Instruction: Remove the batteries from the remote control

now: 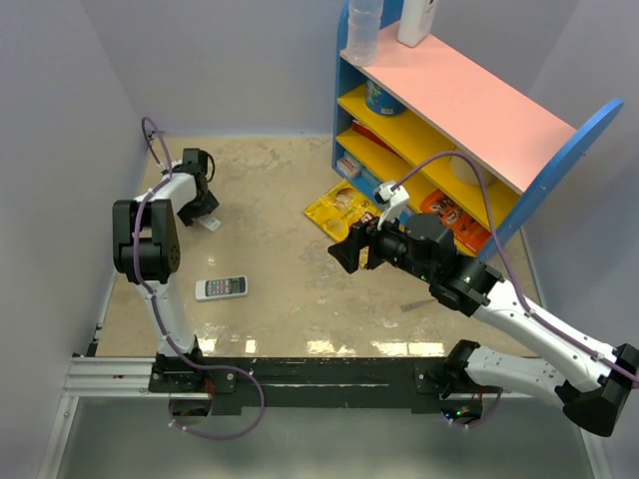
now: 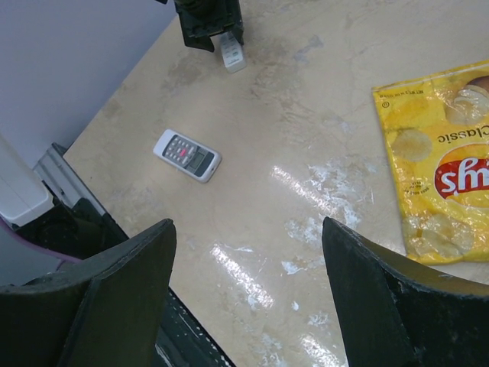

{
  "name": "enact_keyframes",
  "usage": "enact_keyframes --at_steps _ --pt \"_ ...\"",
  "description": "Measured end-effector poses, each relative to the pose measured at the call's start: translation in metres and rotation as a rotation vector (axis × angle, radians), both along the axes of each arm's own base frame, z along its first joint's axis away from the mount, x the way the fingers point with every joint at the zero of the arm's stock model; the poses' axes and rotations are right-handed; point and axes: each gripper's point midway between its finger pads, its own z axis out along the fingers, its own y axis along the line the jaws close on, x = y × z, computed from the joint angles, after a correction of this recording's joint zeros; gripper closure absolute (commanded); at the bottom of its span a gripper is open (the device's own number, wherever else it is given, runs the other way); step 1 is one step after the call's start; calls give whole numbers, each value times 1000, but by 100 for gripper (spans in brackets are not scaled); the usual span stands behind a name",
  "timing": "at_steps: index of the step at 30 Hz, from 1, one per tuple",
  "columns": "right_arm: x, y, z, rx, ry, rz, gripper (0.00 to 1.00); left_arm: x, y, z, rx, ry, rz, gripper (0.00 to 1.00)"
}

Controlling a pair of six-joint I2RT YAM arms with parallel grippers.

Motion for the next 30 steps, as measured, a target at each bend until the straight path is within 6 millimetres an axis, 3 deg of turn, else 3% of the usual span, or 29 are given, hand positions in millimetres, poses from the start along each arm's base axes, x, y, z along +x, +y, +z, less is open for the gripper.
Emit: enact_keyframes --at_steps 3,9,13,18,24,27,29,30 --pt "0 0 -1 0 3 -1 20 1 -1 0 -6 -3 -6 48" --pt "-1 0 3 23 -6 -3 21 1 -9 -2 -50 -15 -40 78" --pt "0 2 7 41 -8 -2 22 -12 -20 0 -121 -27 -76 99" --pt "1 6 12 90 -7 -6 21 -29 -48 13 -251 -59 -179 100" --pt "-2 21 3 176 6 38 17 -41 -94 61 -436 -247 -381 100" --pt "2 44 -3 216 41 94 14 -50 -121 87 -544 -364 -494 100" --pt "5 61 -12 238 75 134 2 -60 -142 107 -637 -462 -586 100" --pt "6 69 -16 250 89 153 2 -64 -152 117 -684 -513 -626 100"
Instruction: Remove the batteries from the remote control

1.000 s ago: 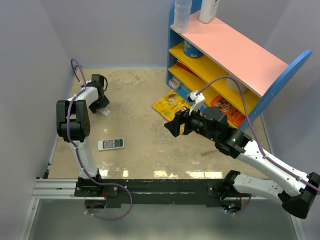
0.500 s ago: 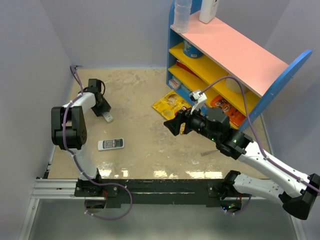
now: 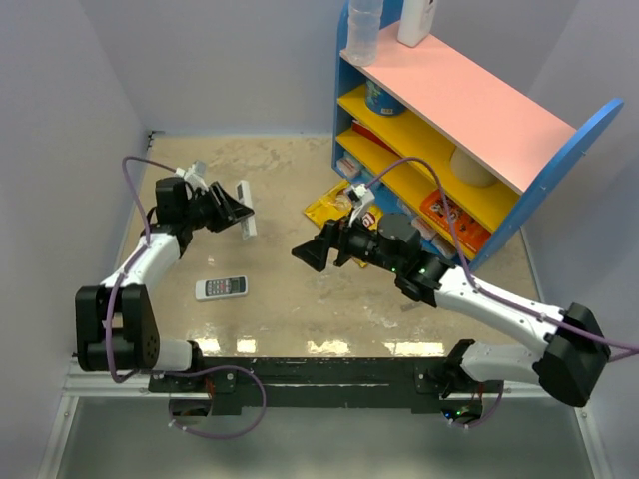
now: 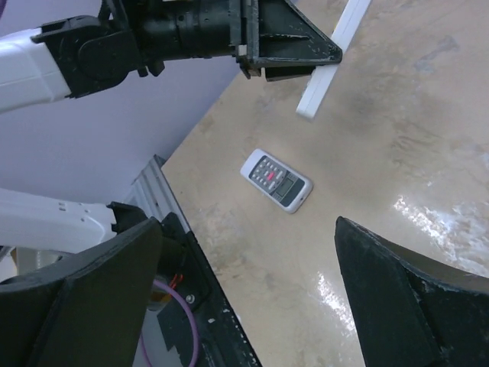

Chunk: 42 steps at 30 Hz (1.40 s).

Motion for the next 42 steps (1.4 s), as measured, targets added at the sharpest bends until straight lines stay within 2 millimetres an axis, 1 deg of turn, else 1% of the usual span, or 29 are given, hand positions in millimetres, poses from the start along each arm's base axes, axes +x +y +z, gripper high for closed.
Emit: enact_keyframes --at_steps 4,6,9,12,15,20,23,24,25,27,28,31,32,34,35,37,39,40,41,42 --pt "2 26 -14 46 46 74 2 -27 -36 35 -185 -140 -144 100" --pt "3 35 -18 70 60 102 2 -40 -48 48 -245 -186 -204 100" --pt "3 46 -21 104 62 142 4 -61 -66 71 -318 -263 -293 100" --pt "2 53 -18 139 51 172 7 -81 -82 95 -382 -338 -380 100" --pt "1 57 -12 178 34 198 10 -98 -93 112 -441 -390 -445 100" --pt "-2 63 0 240 3 233 12 -116 -102 130 -542 -424 -501 100" --pt "-3 65 3 260 -5 251 18 -125 -107 142 -594 -447 -538 100" --pt "-4 65 4 265 -5 255 19 -128 -108 144 -612 -448 -546 100" --pt "-4 66 4 269 -6 257 23 -129 -109 146 -632 -437 -550 100" --pt "-4 67 5 279 -7 262 28 -130 -110 144 -669 -398 -547 100" --pt "-4 67 5 283 -7 263 34 -129 -110 141 -683 -375 -541 100" --pt "-5 67 7 296 -8 266 47 -126 -111 132 -737 -277 -512 100" --pt "-5 66 5 294 -1 263 55 -125 -111 131 -751 -256 -508 100" --pt "-4 66 1 293 16 260 62 -125 -112 128 -766 -231 -504 100" --pt "-3 66 0 297 34 254 69 -124 -112 128 -771 -229 -504 100" --pt "-2 65 -3 304 64 247 74 -123 -111 128 -778 -228 -504 100" --pt "-1 65 -5 309 90 240 85 -121 -112 125 -793 -204 -498 99" --pt "0 65 -6 309 98 236 88 -119 -112 122 -803 -183 -492 92" --pt "1 65 -8 308 105 232 89 -118 -112 121 -808 -171 -488 75" --pt "2 65 -10 306 114 228 91 -117 -112 118 -814 -156 -483 67"
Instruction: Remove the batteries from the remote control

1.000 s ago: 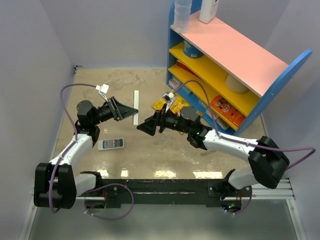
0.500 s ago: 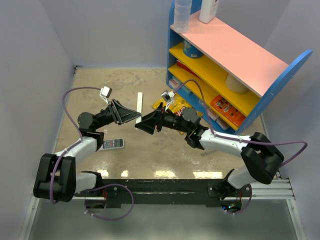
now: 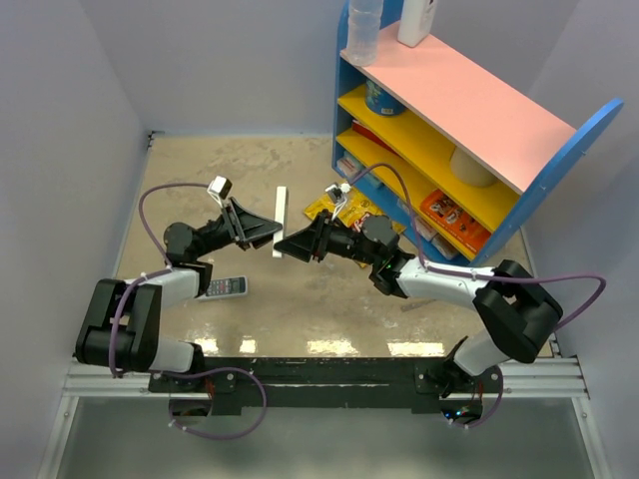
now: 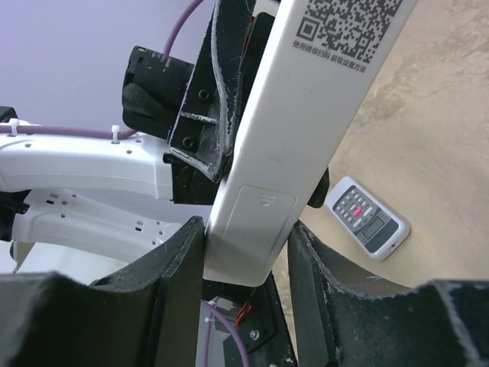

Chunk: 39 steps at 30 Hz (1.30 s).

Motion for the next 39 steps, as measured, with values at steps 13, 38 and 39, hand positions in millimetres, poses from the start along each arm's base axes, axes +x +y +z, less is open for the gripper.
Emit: enact_keyframes --at_steps 13,38,39 --pt "-5 -4 -12 -99 -72 -11 100 -6 0 3 54 -125 14 22" --pt "25 -39 -47 -514 -165 -231 100 53 5 -30 571 -160 204 29" --pt "27 -39 -48 -527 -169 -240 100 53 3 -34 576 -148 199 30"
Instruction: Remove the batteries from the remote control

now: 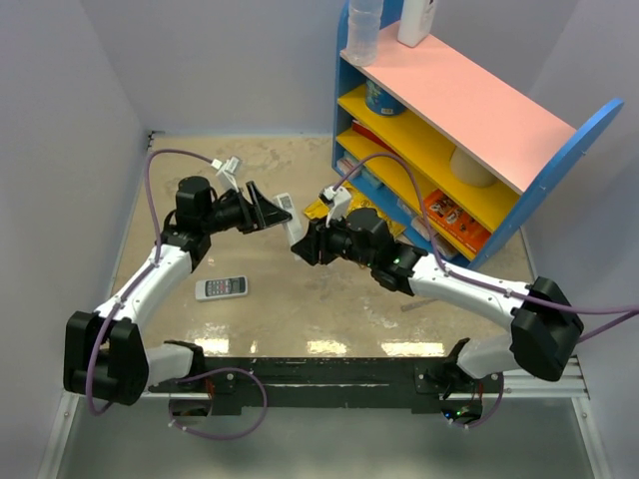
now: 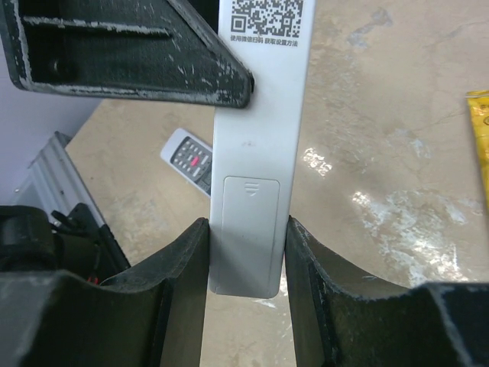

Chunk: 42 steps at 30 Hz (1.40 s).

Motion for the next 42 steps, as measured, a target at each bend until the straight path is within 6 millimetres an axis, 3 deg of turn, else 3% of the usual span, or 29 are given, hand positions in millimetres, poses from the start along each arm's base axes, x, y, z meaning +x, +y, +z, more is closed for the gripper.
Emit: enact_keyframes --at_steps 3,8,11,12,14,15,18,19,22,30,34,37,42 --pt "4 0 -3 -30 -8 -19 100 2 -4 -8 9 24 -1 32" --pt "6 4 -14 -79 3 -28 100 6 -10 -24 15 79 3 45" --pt "8 4 -20 -98 5 -36 100 7 -11 -30 12 107 8 59" --pt "8 4 -21 -102 6 -38 100 8 -11 -31 10 111 10 69" --pt "8 4 -24 -108 9 -39 100 8 -12 -31 4 118 12 79" --pt "8 4 -26 -113 10 -37 98 7 -13 -29 -8 123 7 90" --pt "10 5 -32 -129 12 -45 75 8 -14 -31 -4 127 8 100" --pt "10 5 -32 -129 15 -48 58 8 -14 -33 -3 132 8 100" --pt "10 6 -36 -131 32 -53 38 9 -14 -37 1 144 6 100" --pt "23 1 -28 21 157 -89 12 19 23 -47 -10 108 93 100" --pt "28 -3 -27 119 235 -94 7 9 29 -48 -42 64 81 100" --pt "26 6 -24 196 289 -55 7 -1 26 -42 -66 28 48 100" --pt "20 23 -28 268 359 23 12 -8 23 -15 -95 -78 16 100"
